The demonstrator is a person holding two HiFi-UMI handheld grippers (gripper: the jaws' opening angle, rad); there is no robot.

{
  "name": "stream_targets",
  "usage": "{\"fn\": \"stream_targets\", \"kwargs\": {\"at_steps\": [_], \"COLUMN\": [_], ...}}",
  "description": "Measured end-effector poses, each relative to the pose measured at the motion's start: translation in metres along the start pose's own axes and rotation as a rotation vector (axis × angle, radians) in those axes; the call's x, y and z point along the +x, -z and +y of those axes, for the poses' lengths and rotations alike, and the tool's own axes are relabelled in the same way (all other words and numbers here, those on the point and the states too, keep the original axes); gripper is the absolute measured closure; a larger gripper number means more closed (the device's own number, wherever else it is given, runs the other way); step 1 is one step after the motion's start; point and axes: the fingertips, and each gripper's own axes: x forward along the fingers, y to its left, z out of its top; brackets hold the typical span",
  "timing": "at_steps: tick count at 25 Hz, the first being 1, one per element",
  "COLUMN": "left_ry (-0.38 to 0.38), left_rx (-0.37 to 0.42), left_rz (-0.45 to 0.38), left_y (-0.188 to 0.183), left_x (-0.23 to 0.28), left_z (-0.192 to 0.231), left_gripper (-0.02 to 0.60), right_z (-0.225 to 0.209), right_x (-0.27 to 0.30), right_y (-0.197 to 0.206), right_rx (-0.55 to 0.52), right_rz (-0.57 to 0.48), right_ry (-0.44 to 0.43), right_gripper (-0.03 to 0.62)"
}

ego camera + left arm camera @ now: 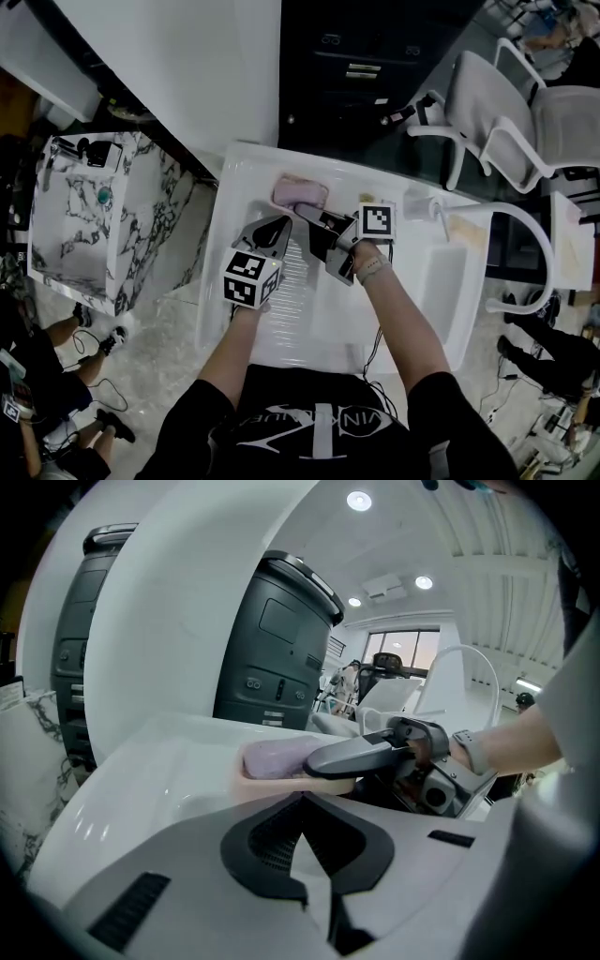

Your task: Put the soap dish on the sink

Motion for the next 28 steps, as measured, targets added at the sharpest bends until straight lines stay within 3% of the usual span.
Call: {"fn": "stream_targets", "kwargs": {"at_steps": [6, 17, 28], "left_ry": [0.040, 0.071, 0.093], "left_rx": [-0.012, -0.054, -0.096], "left_rz": [0.037, 0.041, 0.040], "left_y": [0.002, 0.002, 0.006], "left_x": [0.011, 0.016, 0.019], "left_z": [-0.006, -0.008, -0.009], "left_gripper": [0.568, 0.566, 0.566], "right_z": [-0.004, -0.008, -0.002], "right_x": [-0.001, -0.001, 0.000], "right_y": [-0.003, -0.002, 0.000], "right_rx": [0.009, 0.129, 0.131], "right_rz": [-0.010, -0.005, 0.034], "right_ry": [0.010, 0.003, 0.005], "right_gripper": [0.502, 0.490, 0.372]}}
